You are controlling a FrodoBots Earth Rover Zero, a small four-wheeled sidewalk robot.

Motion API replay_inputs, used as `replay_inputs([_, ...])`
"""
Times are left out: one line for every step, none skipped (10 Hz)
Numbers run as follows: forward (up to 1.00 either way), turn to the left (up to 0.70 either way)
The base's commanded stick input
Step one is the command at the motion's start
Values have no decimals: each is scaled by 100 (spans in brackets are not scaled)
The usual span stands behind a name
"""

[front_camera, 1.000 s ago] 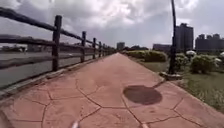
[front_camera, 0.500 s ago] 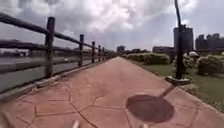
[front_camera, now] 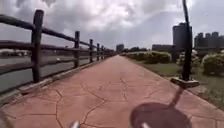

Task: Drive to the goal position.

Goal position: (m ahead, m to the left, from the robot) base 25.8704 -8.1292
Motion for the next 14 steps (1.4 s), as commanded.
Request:
replay_inputs([70,0])
replay_inputs([70,0])
replay_inputs([70,0])
replay_inputs([70,0])
replay_inputs([70,0])
replay_inputs([70,0])
replay_inputs([70,0])
replay_inputs([70,0])
replay_inputs([70,0])
replay_inputs([70,0])
replay_inputs([70,0])
replay_inputs([70,-1])
replay_inputs([70,-10])
replay_inputs([70,-26])
